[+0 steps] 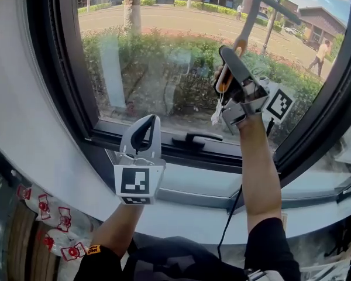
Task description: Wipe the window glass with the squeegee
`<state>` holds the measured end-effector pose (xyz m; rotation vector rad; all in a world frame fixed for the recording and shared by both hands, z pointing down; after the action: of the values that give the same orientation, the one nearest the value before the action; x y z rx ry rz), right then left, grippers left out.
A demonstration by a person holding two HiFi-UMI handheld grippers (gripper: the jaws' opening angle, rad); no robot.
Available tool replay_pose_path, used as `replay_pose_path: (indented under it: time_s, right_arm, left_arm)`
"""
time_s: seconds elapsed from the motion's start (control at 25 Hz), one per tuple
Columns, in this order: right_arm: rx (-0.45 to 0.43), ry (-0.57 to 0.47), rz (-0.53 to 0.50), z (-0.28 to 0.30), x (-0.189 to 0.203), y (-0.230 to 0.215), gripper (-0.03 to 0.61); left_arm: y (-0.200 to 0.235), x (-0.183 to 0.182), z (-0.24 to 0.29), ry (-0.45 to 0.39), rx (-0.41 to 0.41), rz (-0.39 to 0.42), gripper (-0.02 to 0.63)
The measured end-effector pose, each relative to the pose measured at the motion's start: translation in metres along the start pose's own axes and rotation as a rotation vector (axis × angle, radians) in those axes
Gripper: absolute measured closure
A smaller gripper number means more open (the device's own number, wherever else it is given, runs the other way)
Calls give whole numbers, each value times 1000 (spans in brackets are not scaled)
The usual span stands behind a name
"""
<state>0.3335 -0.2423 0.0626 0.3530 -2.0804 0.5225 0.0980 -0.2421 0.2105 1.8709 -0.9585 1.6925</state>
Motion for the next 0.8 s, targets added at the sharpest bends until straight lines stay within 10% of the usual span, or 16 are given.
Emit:
replay_pose_path:
  time_s: [0.8]
  right_arm:
    - [46,148,138,-71,101,-11,543]
  left_arm:
    - [-46,54,-7,91,33,-89,603]
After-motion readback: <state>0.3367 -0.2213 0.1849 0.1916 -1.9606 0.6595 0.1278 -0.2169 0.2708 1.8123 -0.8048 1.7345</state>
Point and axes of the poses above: the fingertips, and each gripper's own axes: z forward along the fingers, y to its left, x out of its underside, the point moved 8 cm from there along -z, backward along the fingers, and after that the axes turned 10 degrees about y, right-handed, at the moved point
